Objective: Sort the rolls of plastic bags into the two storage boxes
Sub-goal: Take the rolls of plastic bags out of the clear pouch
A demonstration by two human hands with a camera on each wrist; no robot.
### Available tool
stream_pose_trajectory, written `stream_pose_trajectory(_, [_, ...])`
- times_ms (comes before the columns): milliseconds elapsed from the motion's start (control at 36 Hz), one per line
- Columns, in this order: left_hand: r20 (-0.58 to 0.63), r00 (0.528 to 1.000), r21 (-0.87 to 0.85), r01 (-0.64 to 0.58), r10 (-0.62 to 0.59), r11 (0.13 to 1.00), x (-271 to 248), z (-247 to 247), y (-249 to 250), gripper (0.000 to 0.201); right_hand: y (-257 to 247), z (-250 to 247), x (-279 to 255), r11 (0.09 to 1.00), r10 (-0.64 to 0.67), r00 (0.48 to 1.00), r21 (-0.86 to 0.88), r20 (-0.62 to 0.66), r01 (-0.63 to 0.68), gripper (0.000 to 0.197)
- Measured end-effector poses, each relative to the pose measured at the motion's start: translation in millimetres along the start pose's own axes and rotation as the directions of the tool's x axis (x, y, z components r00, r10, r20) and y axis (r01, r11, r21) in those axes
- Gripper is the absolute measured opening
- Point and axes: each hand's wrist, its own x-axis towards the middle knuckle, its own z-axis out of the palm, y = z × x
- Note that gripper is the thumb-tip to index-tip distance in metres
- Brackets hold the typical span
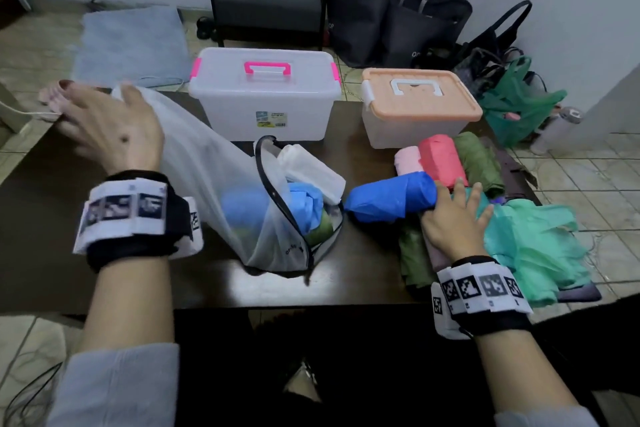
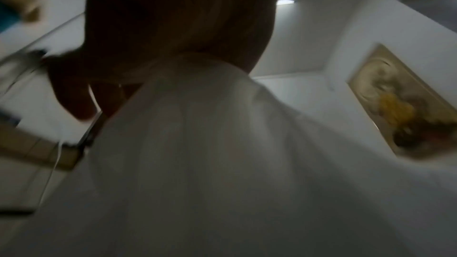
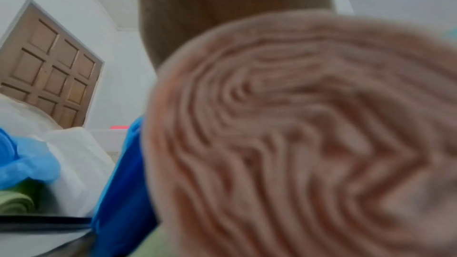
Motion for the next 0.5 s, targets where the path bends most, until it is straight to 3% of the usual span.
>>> stream_pose_trajectory(56, [-0.133, 0.984, 0.171, -0.091, 0.115, 0.981, -16, -3, 8, 0.058, -3, -1, 0, 1.0, -0.004, 1.0, 0.013, -0.005, 0.004, 0.059])
stream_pose_trajectory(139, [-0.235, 0.917, 0.198, -0.281, 0.323, 0.939, -50, -9, 30, 0.047, -4, -3, 2, 0.999, -0.012, 1.0, 0.031, -0.017, 0.013, 0.06])
stream_pose_trajectory(194, [-0.195, 0.874, 0.138, -0.425, 0.446, 0.894, -76, -12, 47, 0.041, -4, -5, 4, 0.998, -0.05, 0.998, 0.025, -0.035, 0.051, 0.065])
stream_pose_trajectory(250, [-0.046, 0.853, -0.044, -0.522, 0.52, 0.852, -96, -6, 60, 0.035, -5, -7, 5, 0.994, -0.108, 0.994, 0.03, -0.023, 0.108, 0.067])
stream_pose_trajectory(333, [0.31, 0.868, -0.132, -0.364, 0.387, 0.922, -109, 19, 61, 0.038, -10, -11, 4, 0.981, -0.174, 0.984, 0.101, 0.045, 0.169, 0.072])
stream_pose_trajectory(389, [0.502, 0.833, -0.063, -0.234, 0.233, 0.97, -116, 37, 53, 0.044, -15, -13, 3, 0.976, -0.194, 0.978, 0.117, 0.083, 0.183, 0.075])
stream_pose_trajectory(500, [0.616, 0.78, 0.079, -0.199, 0.109, 0.977, -120, 62, 24, 0.055, -26, -8, 3, 0.96, -0.246, 0.969, 0.146, 0.037, 0.238, 0.084])
